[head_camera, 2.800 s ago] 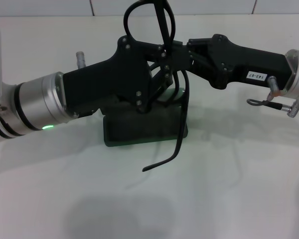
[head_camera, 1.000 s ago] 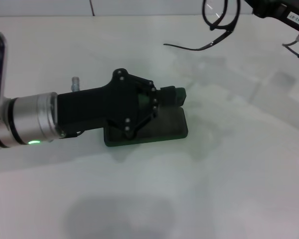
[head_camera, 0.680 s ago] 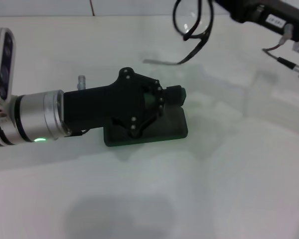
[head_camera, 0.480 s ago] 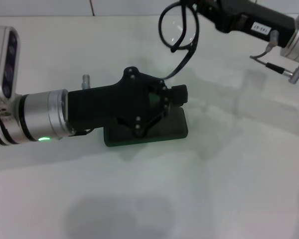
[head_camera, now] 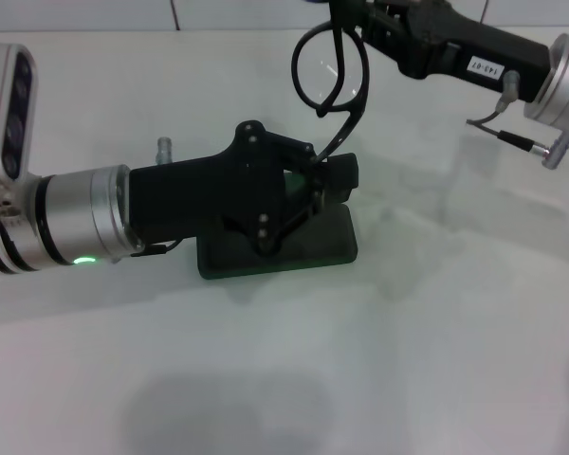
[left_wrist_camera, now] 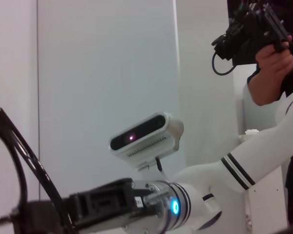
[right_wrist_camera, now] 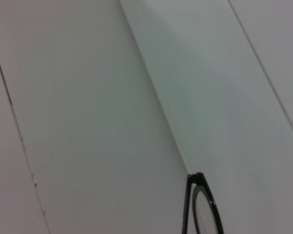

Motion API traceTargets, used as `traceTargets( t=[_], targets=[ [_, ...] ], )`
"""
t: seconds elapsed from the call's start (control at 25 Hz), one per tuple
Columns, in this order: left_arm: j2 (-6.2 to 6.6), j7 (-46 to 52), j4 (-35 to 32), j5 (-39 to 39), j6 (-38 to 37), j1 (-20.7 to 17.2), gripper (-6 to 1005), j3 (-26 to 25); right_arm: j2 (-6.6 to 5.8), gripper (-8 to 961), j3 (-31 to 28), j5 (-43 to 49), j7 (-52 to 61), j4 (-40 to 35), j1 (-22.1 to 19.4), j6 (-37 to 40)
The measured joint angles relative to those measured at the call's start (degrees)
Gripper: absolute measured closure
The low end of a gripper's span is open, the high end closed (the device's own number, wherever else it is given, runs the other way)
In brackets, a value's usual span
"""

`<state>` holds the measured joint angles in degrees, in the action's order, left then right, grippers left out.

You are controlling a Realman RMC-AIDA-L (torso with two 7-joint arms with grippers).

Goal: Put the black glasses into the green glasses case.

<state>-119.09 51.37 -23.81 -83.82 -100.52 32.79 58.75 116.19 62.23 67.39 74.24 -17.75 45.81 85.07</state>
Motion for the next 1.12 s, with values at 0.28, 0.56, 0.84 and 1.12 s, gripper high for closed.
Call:
traceTargets(
  t=[0.28, 0.56, 0.84, 1.12],
  targets=[
    [0.24, 0.6, -0.2, 0.9, 0.0, 0.0, 994, -0.1, 0.00, 904, 3.3, 0.3, -0.3, 0.0, -0.2, -0.3],
    [0.30, 0.6, -0.2, 1.3, 0.0, 0.0, 994, -0.2, -0.04, 904, 5.5, 0.4, -0.4, -0.5, -0.9, -0.4],
    [0.52, 0.6, -0.2, 2.2, 0.0, 0.0, 994, -0.2, -0.16, 904, 8.5, 0.4, -0.4, -0.7, -0.8, -0.3],
    [0.53, 0.6, -0.2, 2.3, 0.1, 0.1, 994, -0.2, -0.18, 903, 10.1, 0.5, -0.5, -0.8, -0.8, 0.0]
  ],
)
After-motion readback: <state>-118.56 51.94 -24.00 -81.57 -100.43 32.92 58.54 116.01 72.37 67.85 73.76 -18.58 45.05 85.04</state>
